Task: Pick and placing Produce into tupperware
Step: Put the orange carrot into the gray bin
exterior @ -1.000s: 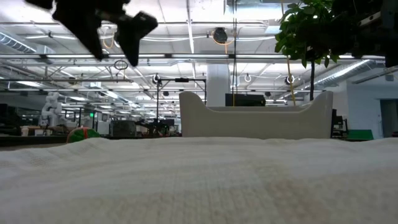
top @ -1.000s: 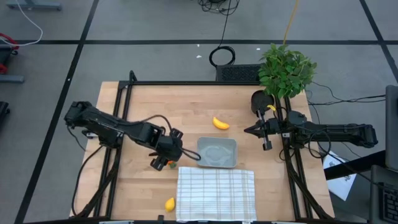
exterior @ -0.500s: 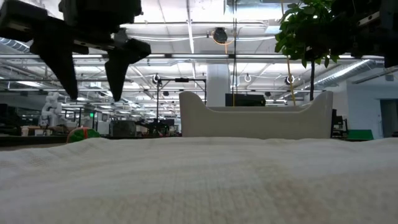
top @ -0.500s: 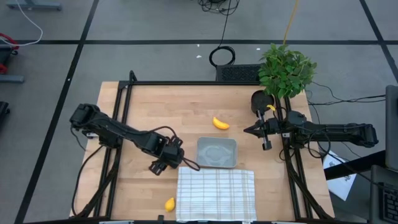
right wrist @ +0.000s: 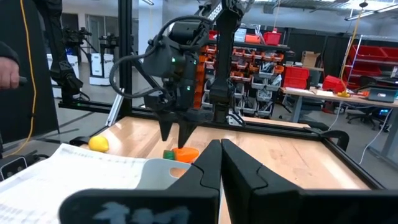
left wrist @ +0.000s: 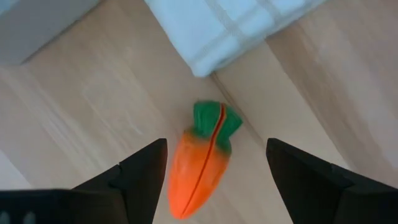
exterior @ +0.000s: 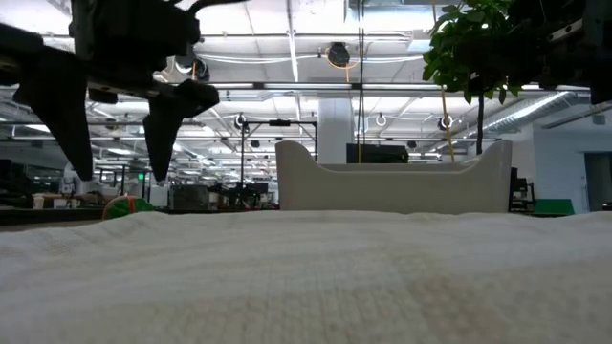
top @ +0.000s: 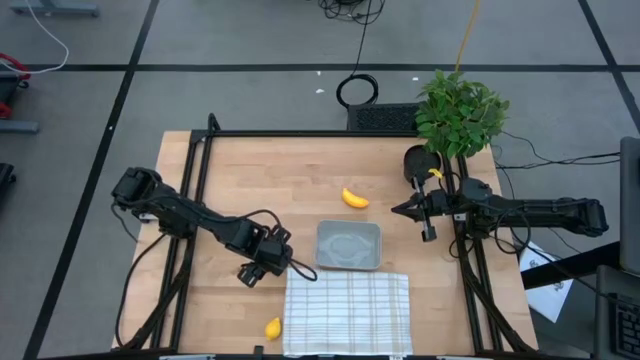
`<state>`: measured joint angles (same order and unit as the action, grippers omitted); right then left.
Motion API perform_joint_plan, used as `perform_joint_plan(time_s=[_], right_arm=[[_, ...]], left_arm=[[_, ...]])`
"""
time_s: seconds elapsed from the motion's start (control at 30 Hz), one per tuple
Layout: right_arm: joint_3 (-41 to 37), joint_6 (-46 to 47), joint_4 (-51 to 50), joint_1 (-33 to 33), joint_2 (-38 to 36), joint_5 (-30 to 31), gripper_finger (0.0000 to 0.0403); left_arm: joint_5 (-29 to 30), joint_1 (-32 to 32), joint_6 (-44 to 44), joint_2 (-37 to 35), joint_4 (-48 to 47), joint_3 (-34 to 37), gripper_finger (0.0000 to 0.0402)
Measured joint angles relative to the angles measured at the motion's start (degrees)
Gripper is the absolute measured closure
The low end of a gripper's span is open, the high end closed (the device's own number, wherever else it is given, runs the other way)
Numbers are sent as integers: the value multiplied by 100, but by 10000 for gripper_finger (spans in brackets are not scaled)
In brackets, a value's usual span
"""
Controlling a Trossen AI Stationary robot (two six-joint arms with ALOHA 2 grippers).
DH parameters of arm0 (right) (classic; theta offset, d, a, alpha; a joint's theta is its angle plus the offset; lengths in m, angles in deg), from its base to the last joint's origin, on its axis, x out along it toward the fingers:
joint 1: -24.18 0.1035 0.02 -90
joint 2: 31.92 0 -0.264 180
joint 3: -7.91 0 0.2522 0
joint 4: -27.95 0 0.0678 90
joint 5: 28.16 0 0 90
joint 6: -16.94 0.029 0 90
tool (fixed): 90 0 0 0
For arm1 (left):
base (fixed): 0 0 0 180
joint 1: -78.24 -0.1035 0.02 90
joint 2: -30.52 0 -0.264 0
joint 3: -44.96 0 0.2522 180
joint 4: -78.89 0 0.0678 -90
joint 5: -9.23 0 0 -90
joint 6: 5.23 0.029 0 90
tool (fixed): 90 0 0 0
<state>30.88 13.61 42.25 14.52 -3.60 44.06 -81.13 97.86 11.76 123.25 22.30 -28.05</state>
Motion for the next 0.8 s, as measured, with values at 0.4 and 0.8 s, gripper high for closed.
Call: perform_joint_plan(time_s=[0.4, 0.8], right_arm=[[0, 112, 0, -1, 0, 0, 403], [0, 101, 0, 0, 0, 2, 403]], left_arm=[[228, -24, 733, -2, 489, 552, 121], [203, -340, 976, -2, 1114, 946, 121]])
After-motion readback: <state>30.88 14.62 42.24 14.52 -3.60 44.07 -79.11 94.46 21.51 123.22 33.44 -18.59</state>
